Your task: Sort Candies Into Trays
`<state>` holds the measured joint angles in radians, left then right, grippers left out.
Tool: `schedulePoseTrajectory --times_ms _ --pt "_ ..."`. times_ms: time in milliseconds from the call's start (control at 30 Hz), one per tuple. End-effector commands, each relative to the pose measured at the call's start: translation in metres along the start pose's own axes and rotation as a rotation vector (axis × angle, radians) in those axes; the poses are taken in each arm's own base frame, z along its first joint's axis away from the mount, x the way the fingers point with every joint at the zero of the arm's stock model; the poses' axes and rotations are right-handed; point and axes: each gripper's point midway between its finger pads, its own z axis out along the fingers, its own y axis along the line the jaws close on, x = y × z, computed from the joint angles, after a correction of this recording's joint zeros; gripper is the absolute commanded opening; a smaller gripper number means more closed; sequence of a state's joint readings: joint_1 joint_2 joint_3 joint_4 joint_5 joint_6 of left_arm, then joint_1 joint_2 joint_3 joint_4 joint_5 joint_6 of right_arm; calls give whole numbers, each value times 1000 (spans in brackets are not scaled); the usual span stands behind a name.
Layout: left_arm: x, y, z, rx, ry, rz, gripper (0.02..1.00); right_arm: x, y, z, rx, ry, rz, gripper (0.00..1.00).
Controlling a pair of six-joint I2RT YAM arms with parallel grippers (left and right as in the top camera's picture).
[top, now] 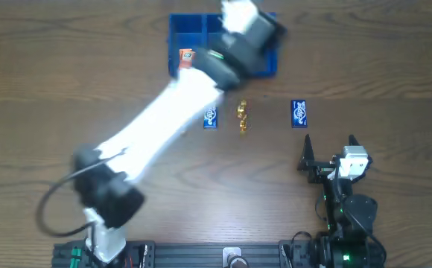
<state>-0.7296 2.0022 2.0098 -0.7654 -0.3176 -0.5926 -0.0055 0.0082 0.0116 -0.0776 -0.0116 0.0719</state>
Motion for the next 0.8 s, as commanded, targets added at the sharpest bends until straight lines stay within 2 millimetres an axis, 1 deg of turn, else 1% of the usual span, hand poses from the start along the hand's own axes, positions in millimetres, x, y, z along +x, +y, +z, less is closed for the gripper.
schedulePoseTrajectory --times_ms 33,100,133,200,267,400,533,800 --pt "-48 87 19 -85 1 32 314 1 1 0 -5 1 10 1000" --pt "-49 109 29 -107 25 28 314 1 1 0 -5 1 10 1000" --pt "-47 123 38 -115 45 30 312 1 1 0 -5 2 10 1000" --pt "-37 140 55 -113 93 29 312 1 1 0 -5 2 10 1000" --pt "-28 149 69 -118 132 41 308 1 1 0 -5 2 10 1000" --pt "-7 155 103 -134 188 78 314 1 1 0 -5 2 10 1000" --pt "2 151 120 -111 207 76 314 1 1 0 -5 2 10 1000" --pt "7 150 122 -101 223 77 332 1 1 0 -5 2 10 1000"
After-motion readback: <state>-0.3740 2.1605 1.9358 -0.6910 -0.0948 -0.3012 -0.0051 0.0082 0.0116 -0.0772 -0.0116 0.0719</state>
